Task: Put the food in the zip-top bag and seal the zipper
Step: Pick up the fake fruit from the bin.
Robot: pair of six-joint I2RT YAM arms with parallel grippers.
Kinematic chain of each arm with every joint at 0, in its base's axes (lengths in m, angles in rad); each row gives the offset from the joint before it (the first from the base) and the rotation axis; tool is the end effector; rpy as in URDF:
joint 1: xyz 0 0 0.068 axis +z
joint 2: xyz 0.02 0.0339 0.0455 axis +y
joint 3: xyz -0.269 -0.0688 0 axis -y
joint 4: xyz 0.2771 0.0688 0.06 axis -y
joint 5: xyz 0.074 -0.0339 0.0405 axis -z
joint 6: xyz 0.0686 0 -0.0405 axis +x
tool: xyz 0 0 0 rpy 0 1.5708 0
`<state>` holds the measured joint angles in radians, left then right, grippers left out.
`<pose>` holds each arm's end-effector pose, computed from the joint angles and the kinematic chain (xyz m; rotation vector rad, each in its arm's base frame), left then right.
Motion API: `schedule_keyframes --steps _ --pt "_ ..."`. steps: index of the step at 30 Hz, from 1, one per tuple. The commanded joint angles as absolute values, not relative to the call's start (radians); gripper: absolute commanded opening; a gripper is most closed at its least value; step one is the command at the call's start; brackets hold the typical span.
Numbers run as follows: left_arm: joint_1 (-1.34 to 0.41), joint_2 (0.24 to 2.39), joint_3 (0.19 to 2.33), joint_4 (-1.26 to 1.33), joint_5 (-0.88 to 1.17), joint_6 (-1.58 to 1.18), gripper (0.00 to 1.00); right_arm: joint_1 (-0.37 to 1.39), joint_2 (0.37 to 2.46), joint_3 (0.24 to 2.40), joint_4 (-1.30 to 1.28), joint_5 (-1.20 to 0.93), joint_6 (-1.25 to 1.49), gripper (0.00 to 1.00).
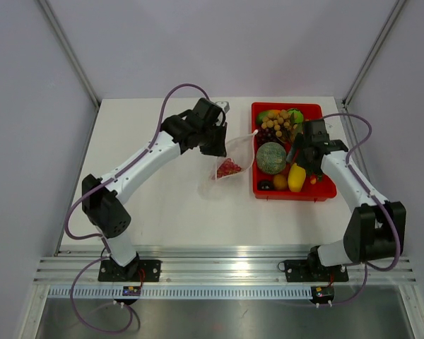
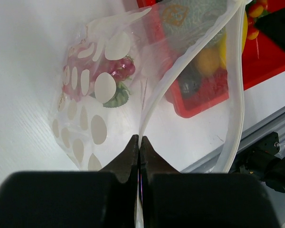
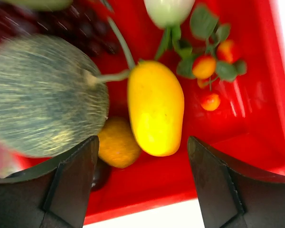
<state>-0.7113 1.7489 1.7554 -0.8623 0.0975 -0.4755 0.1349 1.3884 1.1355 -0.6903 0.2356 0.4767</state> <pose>0.3272 -0.2908 0.3326 0.3432 2.5060 -0.6305 0.3362 0.0295 0.2529 0.5147 2.4232 -0.0375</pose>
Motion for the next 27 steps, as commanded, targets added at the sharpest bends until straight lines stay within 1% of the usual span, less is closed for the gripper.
schedule_keyframes --steps 1,8,9,13,15,20,21,22,24,27 --pt "-0.71 1.675 1.747 -0.816 0.043 -0.468 0.0 0.121 1.448 1.097 -0.612 0.164 0.434 0.83" --pt "-0.71 1.703 1.816 -0.845 0.005 -0.437 0.0 0.092 1.568 1.057 -0.515 0.129 0.391 0.83" --pt "-0.71 1.709 1.827 -0.853 -0.029 -0.434 0.0 0.091 1.597 1.057 -0.512 0.124 0.384 0.83" --pt "-0.71 1.717 1.871 -0.859 -0.066 -0.422 0.0 0.08 1.643 1.055 -0.48 0.118 0.38 0.79" --pt "-0.71 1.729 1.911 -0.867 -0.098 -0.41 0.0 0.077 1.657 1.055 -0.474 0.114 0.38 0.76" --pt "-0.712 1.766 1.967 -0.907 -0.137 -0.384 0.0 0.074 1.675 1.06 -0.465 0.123 0.383 0.62" --pt "-0.715 1.772 1.965 -0.907 -0.133 -0.382 0.0 0.074 1.658 1.055 -0.466 0.13 0.387 0.55" --pt "-0.716 1.773 1.956 -0.907 -0.13 -0.385 0.0 0.074 1.648 1.054 -0.469 0.132 0.39 0.52" --pt "-0.722 1.782 1.945 -0.896 -0.126 -0.385 0.0 0.074 1.606 1.048 -0.479 0.132 0.396 0.41" --pt "-0.73 1.792 1.936 -0.882 -0.12 -0.391 0.0 0.074 1.53 1.039 -0.502 0.138 0.405 0.33"
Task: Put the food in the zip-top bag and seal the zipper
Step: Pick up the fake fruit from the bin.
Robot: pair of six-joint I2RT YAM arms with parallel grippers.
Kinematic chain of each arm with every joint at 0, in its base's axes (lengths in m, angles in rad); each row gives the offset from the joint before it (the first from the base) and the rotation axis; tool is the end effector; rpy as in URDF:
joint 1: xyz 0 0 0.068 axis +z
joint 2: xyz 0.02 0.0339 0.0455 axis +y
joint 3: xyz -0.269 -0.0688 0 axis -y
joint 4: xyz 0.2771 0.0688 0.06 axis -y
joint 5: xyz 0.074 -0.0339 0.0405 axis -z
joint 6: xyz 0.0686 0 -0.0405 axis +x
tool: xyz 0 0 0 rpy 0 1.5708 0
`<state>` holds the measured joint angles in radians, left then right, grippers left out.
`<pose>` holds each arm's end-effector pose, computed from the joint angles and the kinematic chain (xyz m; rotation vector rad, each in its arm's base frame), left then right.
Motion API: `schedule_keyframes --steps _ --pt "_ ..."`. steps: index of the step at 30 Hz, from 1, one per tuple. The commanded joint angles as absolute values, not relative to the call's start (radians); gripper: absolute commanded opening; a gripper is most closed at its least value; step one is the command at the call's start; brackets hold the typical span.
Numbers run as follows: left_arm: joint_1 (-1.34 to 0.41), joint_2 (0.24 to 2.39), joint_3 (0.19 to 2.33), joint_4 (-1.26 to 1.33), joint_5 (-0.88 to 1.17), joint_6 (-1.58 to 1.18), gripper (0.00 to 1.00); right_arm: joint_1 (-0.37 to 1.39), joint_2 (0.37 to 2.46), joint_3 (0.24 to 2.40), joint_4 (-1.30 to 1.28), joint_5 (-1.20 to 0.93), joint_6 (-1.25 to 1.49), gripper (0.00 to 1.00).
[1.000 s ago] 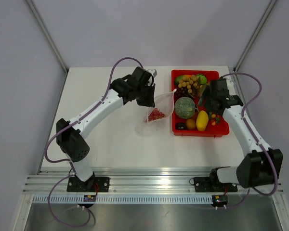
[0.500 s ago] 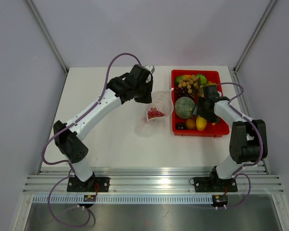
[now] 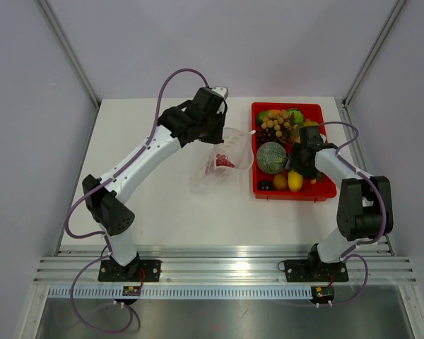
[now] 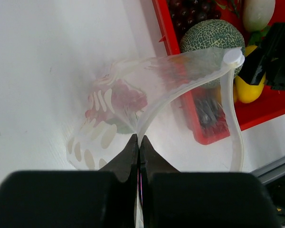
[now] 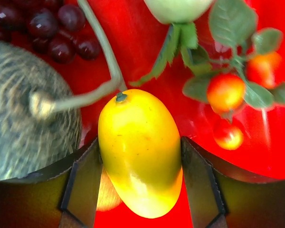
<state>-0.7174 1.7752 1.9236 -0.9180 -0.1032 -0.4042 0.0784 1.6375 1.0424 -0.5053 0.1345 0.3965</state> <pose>0.3377 -0.2852 0.3782 0.3193 2.3553 -0.4313 0.3650 0.0194 0.1497 0.4626 2.6133 -0.0241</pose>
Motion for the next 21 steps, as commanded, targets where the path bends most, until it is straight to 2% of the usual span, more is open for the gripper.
schedule_keyframes --steps 1,12,21 --pt "-0.733 1.799 1.93 -0.879 -0.12 -0.393 0.0 0.074 1.51 1.037 -0.515 0.141 0.408 0.32" --pt "-0.756 1.809 1.916 -0.845 -0.098 -0.416 0.0 0.074 1.247 1.13 -0.679 0.14 0.417 0.31" --pt "-0.756 1.787 1.879 -0.834 -0.083 -0.428 0.0 0.121 1.109 1.276 -0.71 -0.047 0.515 0.25"
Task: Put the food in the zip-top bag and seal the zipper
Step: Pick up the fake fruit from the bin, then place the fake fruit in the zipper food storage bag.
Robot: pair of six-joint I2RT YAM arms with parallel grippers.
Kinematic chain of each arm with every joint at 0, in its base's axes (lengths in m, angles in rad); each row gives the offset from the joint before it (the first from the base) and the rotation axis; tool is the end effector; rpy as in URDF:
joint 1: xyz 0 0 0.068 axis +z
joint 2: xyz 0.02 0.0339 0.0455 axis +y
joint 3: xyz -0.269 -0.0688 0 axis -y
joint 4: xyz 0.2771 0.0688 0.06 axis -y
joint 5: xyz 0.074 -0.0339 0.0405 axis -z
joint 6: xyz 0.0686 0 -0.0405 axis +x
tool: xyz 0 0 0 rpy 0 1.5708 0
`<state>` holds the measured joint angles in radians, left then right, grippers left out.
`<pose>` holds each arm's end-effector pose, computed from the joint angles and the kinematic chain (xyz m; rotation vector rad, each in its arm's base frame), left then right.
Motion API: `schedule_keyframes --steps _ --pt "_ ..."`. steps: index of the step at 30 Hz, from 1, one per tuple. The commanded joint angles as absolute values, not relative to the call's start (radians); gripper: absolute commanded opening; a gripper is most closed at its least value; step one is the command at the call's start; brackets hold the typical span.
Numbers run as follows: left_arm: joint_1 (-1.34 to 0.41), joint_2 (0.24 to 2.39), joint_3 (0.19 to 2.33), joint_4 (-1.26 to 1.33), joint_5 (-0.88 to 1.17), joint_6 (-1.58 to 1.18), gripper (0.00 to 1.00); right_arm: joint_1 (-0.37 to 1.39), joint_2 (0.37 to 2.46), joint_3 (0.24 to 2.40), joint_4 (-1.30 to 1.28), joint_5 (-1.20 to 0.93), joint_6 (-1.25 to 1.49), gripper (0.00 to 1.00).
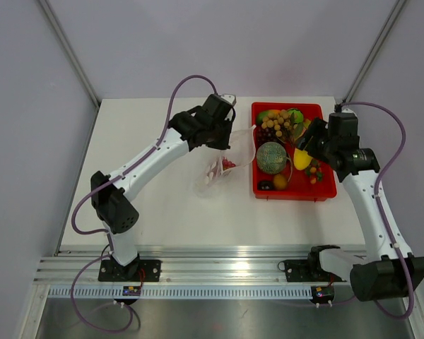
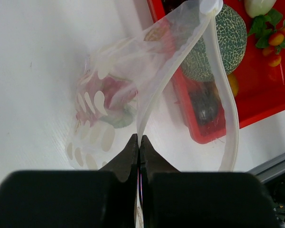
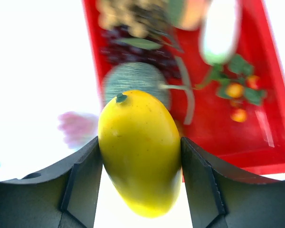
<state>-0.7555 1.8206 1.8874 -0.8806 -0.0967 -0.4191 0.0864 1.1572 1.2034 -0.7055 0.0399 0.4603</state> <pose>0.3370 -0.3083 0.3491 0.3600 2.3986 -0.4367 0.2977 0.0230 0.3452 0.4381 2.1983 0.2535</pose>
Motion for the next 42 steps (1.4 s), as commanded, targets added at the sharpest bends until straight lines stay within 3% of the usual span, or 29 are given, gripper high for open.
schedule_keyframes --steps 1,10,21,22,24,27,30,36,42 --pt "-0.756 1.786 1.87 -0.831 -0.083 -0.431 0.0 0.135 1.103 1.301 -0.707 -0.054 0.528 0.25" --pt "-0.756 1.763 1.859 -0.828 -0.081 -0.445 0.0 0.406 1.198 1.44 -0.588 -0.006 0.63 0.25" --pt "-0.756 1.729 1.855 -0.838 -0.083 -0.456 0.0 0.551 1.376 1.396 -0.428 0.066 0.727 0.26" --pt "-0.756 1.729 1.856 -0.835 -0.074 -0.457 0.0 0.555 1.381 1.378 -0.416 0.071 0.735 0.28" --pt "-0.755 1.726 1.855 -0.833 -0.064 -0.46 0.0 0.561 1.403 1.371 -0.416 0.066 0.736 0.41" --pt "-0.755 1.727 1.853 -0.831 -0.057 -0.46 0.0 0.565 1.414 1.374 -0.449 0.077 0.729 0.66" --pt "-0.755 1.727 1.852 -0.83 -0.054 -0.46 0.0 0.564 1.379 1.361 -0.474 0.116 0.71 0.79" --pt "-0.755 1.73 1.848 -0.827 -0.04 -0.466 0.0 0.563 1.305 1.367 -0.567 0.241 0.66 0.8" --pt "-0.755 1.723 1.833 -0.824 -0.043 -0.462 0.0 0.491 1.25 1.339 -0.663 0.328 0.614 0.76"
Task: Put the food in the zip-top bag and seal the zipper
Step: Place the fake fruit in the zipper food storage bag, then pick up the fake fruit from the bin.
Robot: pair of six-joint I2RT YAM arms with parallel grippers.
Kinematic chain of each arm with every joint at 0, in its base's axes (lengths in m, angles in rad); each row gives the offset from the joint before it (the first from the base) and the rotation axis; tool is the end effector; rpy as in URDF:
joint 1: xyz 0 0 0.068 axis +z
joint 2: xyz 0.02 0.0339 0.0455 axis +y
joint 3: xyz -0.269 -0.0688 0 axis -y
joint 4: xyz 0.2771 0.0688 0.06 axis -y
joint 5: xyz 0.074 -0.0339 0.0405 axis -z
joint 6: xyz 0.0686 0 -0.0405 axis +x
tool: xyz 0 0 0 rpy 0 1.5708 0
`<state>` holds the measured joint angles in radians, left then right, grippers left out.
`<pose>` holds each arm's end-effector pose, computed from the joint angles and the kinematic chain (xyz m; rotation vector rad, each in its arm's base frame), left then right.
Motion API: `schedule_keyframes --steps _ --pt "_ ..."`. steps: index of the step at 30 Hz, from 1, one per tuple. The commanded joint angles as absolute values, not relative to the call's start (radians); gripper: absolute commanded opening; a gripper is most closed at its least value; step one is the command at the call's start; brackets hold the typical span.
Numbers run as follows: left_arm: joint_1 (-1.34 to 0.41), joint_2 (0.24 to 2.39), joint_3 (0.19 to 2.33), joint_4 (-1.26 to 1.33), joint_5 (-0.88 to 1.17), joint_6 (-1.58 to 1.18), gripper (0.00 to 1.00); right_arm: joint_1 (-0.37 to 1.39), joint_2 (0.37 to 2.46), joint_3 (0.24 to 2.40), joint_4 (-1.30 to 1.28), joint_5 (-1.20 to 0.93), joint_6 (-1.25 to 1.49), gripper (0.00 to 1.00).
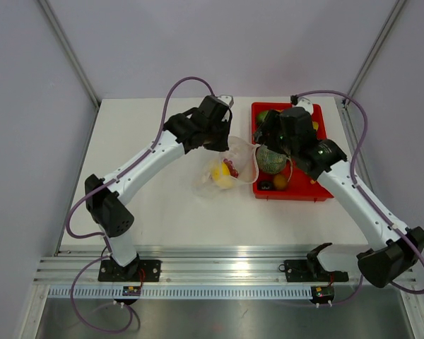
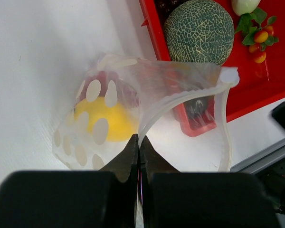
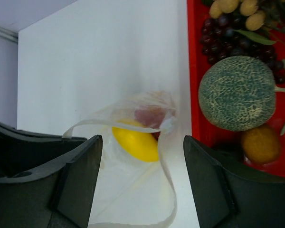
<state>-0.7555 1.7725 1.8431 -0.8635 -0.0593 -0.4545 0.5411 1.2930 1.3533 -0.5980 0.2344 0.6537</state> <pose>0.3275 -0.3029 0.3549 0.3341 2.3992 -0.5055 0.2997 0.1615 0.3767 0.2612 2.1117 0.4716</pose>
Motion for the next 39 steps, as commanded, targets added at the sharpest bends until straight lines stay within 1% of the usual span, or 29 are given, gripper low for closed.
schedule_keyframes --steps 1,2,6,9,12,16,25,29,34,36,39 --pt "-0.753 1.718 1.829 -0.822 -0.048 -0.46 0.0 0.464 1.238 1.298 -0.667 0.312 0.611 0.76" --pt "-0.753 1.71 1.825 -0.822 -0.051 -0.459 0.0 0.396 1.208 1.269 -0.667 0.292 0.611 0.75" --pt "-0.747 1.7 1.801 -0.813 -0.051 -0.457 0.0 0.27 1.152 1.088 -0.635 0.221 0.575 0.73" --pt "-0.747 1.703 1.798 -0.816 -0.041 -0.454 0.0 0.244 1.19 1.01 -0.612 0.206 0.506 0.74" --pt "-0.747 1.703 1.789 -0.815 -0.038 -0.449 0.0 0.229 1.264 0.944 -0.557 0.135 0.46 0.75" --pt "-0.747 1.701 1.781 -0.813 -0.038 -0.446 0.0 0.201 1.379 0.923 -0.491 0.08 0.417 0.77" --pt "-0.746 1.704 1.786 -0.813 -0.043 -0.437 0.0 0.19 1.508 0.939 -0.414 0.046 0.382 0.78" --pt "-0.746 1.71 1.787 -0.811 -0.041 -0.437 0.0 0.184 1.551 0.93 -0.403 0.035 0.383 0.77" --pt "-0.746 1.717 1.789 -0.808 -0.041 -0.437 0.0 0.181 1.554 0.933 -0.405 0.02 0.383 0.77" --pt "-0.746 1.718 1.79 -0.808 -0.037 -0.436 0.0 0.183 1.555 0.939 -0.413 0.025 0.385 0.74" --pt "-0.746 1.721 1.79 -0.807 -0.032 -0.439 0.0 0.181 1.545 0.945 -0.433 0.046 0.391 0.63"
